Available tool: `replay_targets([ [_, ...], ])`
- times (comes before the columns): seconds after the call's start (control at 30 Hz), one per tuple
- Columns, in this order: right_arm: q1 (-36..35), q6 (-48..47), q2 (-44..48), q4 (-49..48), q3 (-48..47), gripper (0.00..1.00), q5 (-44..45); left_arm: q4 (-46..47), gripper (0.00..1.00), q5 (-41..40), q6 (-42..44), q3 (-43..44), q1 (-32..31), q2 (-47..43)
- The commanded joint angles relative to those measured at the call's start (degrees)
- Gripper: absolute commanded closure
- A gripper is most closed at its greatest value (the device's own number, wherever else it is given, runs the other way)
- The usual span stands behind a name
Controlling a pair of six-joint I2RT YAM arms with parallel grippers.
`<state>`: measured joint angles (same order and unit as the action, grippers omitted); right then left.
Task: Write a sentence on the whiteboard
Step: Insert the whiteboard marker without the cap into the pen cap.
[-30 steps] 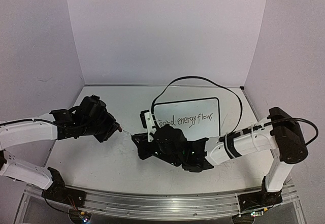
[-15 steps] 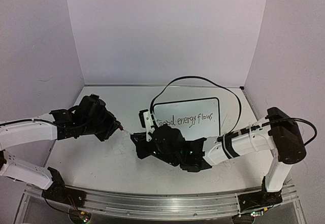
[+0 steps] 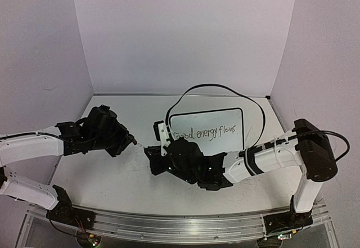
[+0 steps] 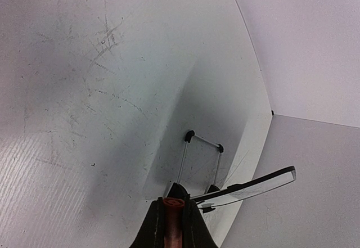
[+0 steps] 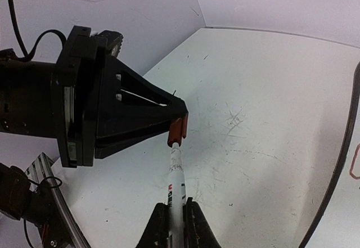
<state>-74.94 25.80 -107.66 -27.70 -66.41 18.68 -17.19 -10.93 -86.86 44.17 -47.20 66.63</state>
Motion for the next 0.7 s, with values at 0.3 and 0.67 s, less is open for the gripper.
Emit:
replay_targets([
  [0.3,-1.40,-0.30,0.85,-2.06,0.28,1.00,1.19,2.25,1.00,-0.01,-0.33,-0.78,0.18,-1.37],
  [0.67,-1.44,0.30,-0.07,-1.54,-0.23,1.00,3.98,2.28,1.00,0.29,-0.28,-0.63,0.18,-1.89],
])
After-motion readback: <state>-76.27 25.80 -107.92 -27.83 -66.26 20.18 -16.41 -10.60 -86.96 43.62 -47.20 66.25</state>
